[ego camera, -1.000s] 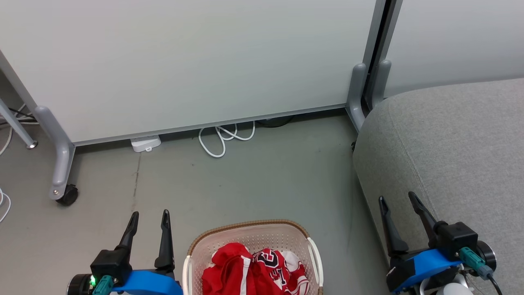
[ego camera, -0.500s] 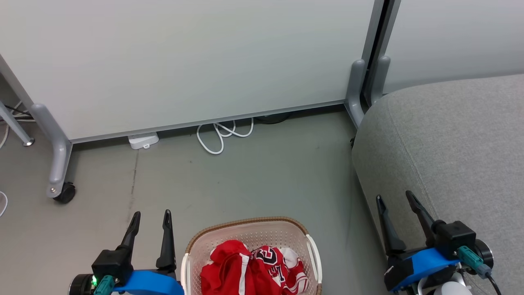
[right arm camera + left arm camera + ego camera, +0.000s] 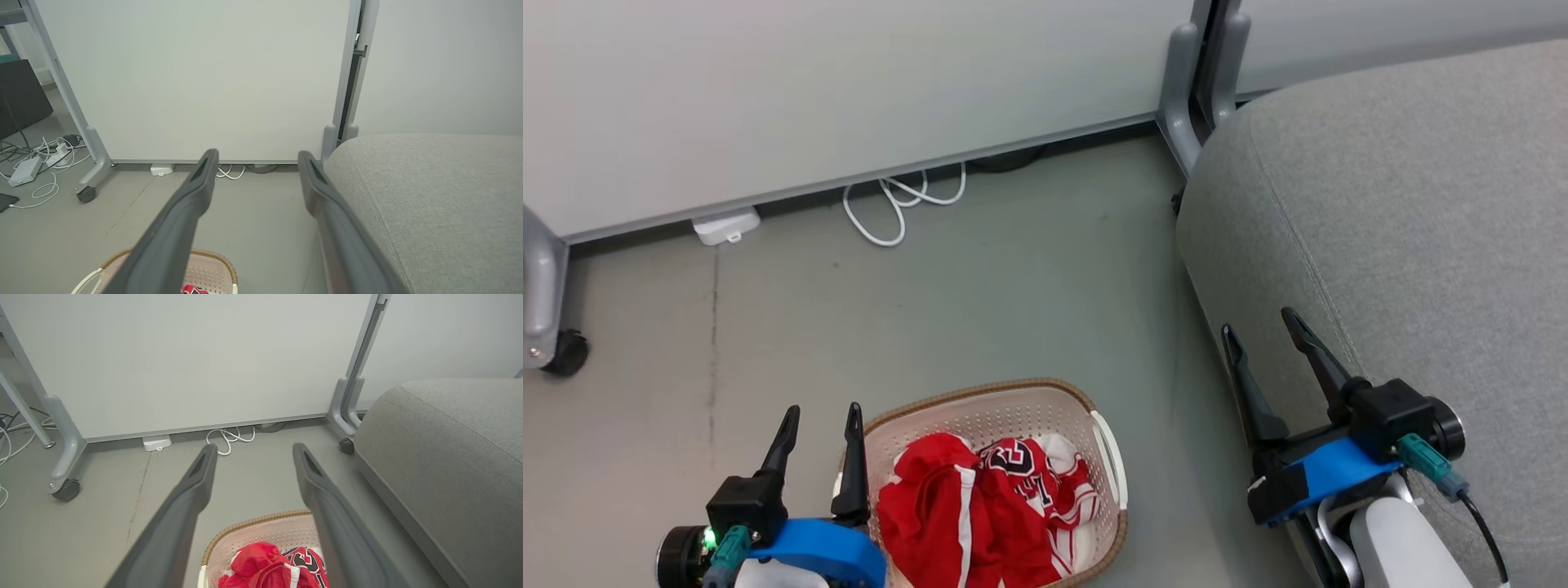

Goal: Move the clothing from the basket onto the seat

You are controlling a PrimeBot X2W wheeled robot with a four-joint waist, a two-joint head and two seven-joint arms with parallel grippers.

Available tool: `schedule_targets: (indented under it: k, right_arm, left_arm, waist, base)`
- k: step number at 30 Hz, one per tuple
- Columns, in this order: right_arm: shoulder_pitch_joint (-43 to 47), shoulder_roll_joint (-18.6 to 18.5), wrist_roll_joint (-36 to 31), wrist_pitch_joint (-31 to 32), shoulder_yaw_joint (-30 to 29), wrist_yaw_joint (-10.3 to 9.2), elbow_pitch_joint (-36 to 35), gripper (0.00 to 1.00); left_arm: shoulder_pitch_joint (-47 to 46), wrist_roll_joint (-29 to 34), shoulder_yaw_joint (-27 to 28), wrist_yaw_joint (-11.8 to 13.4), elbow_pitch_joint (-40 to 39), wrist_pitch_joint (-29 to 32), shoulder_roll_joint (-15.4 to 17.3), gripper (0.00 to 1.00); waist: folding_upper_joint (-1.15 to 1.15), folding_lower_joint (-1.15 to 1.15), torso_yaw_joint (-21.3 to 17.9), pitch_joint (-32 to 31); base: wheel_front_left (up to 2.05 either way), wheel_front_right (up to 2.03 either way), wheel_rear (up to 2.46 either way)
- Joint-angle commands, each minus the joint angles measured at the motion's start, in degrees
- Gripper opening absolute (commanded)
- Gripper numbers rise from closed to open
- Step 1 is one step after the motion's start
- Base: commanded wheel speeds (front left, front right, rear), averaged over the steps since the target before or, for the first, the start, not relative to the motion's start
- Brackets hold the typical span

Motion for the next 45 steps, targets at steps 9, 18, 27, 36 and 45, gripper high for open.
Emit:
schedule_targets:
  k: [9,18,27,36,45]
  right_arm:
    - [-5.13,-0.2,0.25,-0.6,1.28,0.01,-1.57,1.0]
    - [-7.46,-0.19,0.88,-0.68,2.29,0.01,-3.07,1.0]
    - [-9.18,-0.19,1.45,-0.71,1.57,0.01,-5.49,1.0]
    - [-10.1,-0.19,1.3,-0.72,0.48,0.01,-7.38,1.0]
    - [-11.15,-0.19,1.49,-0.73,-0.66,0.01,-9.45,1.0]
  left_arm:
    - [-7.1,0.73,-2.79,-1.19,8.35,-0.15,0.21,1.0]
    - [-15.29,1.16,-6.63,-1.76,20.68,-0.15,0.13,1.0]
    - [-22.99,0.79,-8.04,-1.95,33.95,-0.09,0.76,1.0]
    - [-29.24,-0.88,-7.31,-1.6,41.58,-0.13,1.28,1.0]
    - [-33.87,-1.73,-5.4,2.39,41.82,-0.15,2.48,1.0]
  waist:
    - [0.0,0.0,-4.6,10.91]
    - [0.0,0.0,-5.91,18.32]
    - [0.0,0.0,-7.16,25.34]
    - [0.0,0.0,-8.11,30.78]
    - [0.0,0.0,-8.94,35.08]
  base:
    - [0.0,0.0,0.0]
    - [0.0,0.0,0.0]
    - [0.0,0.0,0.0]
    - [0.0,0.0,0.0]
    - [0.0,0.0,0.0]
